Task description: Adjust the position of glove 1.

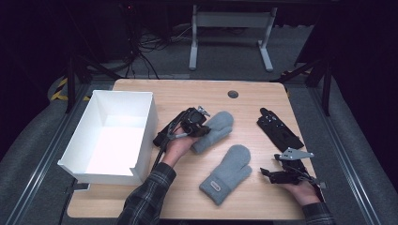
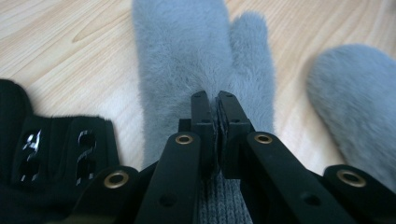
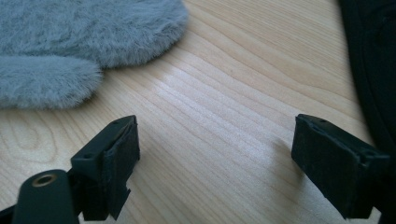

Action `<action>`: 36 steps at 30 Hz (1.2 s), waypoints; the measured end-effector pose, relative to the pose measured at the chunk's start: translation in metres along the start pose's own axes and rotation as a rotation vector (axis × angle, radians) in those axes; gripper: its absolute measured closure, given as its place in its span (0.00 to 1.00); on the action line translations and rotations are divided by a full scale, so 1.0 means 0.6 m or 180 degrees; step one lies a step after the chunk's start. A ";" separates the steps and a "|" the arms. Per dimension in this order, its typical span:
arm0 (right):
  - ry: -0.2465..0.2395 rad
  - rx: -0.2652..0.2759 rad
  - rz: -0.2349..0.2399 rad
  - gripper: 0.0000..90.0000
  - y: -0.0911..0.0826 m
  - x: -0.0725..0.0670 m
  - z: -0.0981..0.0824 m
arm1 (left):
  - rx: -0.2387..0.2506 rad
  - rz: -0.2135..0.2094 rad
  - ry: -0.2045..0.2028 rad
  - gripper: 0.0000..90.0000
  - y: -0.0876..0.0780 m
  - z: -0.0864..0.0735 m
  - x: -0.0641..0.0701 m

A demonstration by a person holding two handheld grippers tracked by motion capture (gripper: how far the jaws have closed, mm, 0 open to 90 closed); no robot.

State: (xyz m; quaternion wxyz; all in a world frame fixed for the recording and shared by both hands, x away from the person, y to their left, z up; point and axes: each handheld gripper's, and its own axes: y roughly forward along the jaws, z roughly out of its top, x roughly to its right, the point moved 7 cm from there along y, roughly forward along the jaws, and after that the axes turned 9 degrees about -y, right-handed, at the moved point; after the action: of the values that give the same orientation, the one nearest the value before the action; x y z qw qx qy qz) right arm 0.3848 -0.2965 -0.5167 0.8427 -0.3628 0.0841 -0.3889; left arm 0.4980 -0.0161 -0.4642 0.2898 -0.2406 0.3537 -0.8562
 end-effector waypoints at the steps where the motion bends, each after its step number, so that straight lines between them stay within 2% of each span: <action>1: -0.0002 -0.0001 0.0000 0.17 0.000 0.000 0.000 | 0.0017 0.0000 -0.0008 0.97 -0.008 -0.004 0.002; 10: -0.0001 -0.0001 0.0000 0.17 0.000 0.000 0.000 | 0.0096 -0.0018 -0.0151 0.97 -0.057 -0.062 0.027; 16: 0.0001 -0.0001 -0.0002 0.17 0.000 0.000 0.000 | 0.0107 -0.0026 -0.0180 0.97 -0.068 -0.094 0.044; 24: 0.0002 -0.0005 -0.0013 0.17 0.000 0.000 0.000 | -0.0022 -0.0071 -0.0197 0.95 -0.068 -0.145 0.057; 27: 0.0004 -0.0003 -0.0011 0.17 0.001 0.000 0.001 | -0.0013 -0.0094 -0.0202 0.97 -0.073 -0.147 0.058; 30: 0.0003 -0.0003 -0.0011 0.17 0.001 0.001 0.001 | 0.0066 -0.0141 -0.0219 0.97 -0.083 -0.142 0.061; 36: 0.0003 -0.0005 -0.0015 0.17 0.001 0.001 0.001 | 0.0304 -0.0286 -0.0216 0.97 -0.113 -0.120 0.073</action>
State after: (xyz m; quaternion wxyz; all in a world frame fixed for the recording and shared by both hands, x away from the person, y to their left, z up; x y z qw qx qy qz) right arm 0.3858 -0.2963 -0.5167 0.8414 -0.3635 0.0840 -0.3909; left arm 0.4001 0.0275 -0.4503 0.2741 -0.2710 0.2913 -0.8755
